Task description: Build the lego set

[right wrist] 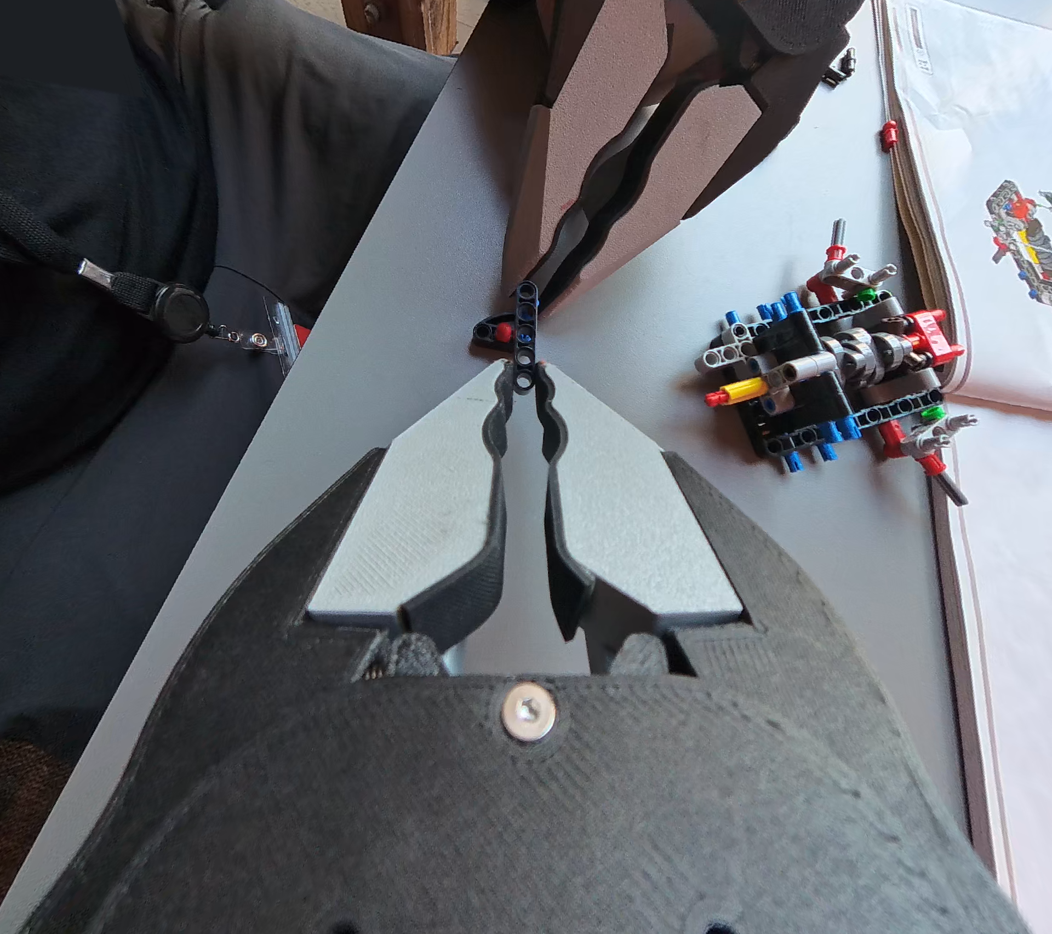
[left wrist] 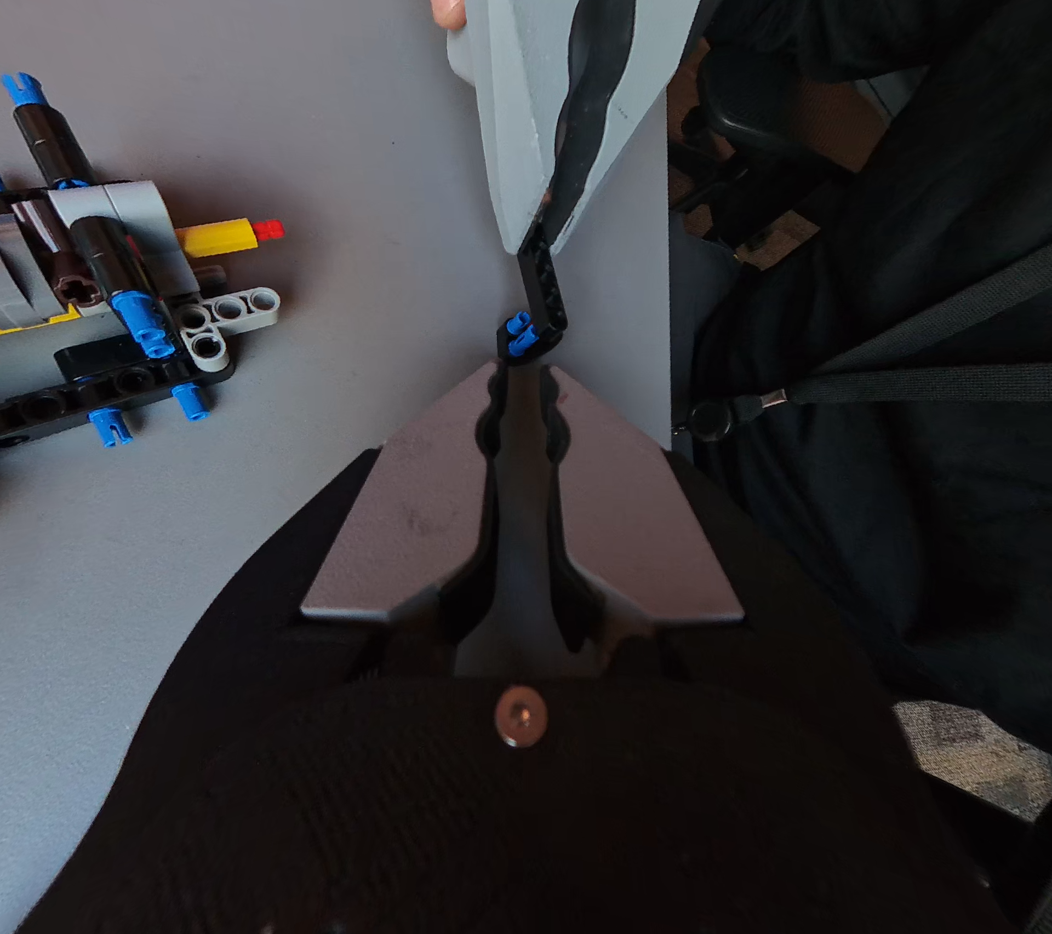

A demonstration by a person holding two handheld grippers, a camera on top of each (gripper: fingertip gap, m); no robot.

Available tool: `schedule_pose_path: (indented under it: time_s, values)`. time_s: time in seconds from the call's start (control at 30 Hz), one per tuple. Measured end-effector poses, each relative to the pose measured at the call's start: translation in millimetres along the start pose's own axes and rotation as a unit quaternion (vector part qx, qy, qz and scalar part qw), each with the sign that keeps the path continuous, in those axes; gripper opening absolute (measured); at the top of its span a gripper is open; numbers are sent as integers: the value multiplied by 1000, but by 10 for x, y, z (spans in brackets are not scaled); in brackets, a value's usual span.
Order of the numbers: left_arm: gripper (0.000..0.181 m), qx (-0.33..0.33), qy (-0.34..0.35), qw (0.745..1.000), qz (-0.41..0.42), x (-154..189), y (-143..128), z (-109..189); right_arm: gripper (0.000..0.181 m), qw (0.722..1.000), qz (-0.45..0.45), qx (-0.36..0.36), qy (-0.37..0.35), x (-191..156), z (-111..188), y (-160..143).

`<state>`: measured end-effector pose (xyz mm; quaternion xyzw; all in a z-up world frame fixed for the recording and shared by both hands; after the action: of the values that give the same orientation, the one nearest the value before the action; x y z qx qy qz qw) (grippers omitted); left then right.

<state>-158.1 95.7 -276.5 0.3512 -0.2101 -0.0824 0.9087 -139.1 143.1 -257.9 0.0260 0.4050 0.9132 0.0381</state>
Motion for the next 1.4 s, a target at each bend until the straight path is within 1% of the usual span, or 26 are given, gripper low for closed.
schedule_pose_path:
  time_s: [0.7, 0.83, 1.2, 1.4]
  values:
    - [8, 1, 4, 1000, 2, -11, 2, -1, 5, 1000, -3, 0, -1, 12, 17, -23]
    - [12, 9, 13, 1000, 10, -41, 20, 12, 5, 1000, -13, 1, -5, 51, 47, -65]
    - [18, 14, 17, 1000, 13, -33, 43, 0, 5, 999, -33, -21, -15, 110, 28, -162]
    - [15, 25, 23, 999, 3, 1, 79, -7, 5, 998, -44, -37, -12, 124, -24, -234]
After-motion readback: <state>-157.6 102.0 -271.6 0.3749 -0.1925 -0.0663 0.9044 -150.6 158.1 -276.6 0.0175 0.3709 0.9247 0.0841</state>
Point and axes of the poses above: each gripper's, where its closed fingertips meet, z back along the fingers, y out of its top, x = y × z across the jaws, the point moved 2 cm from there along z, back along the fingers, and after that the axes turned 10 degrees about y, right-handed, at the moved point
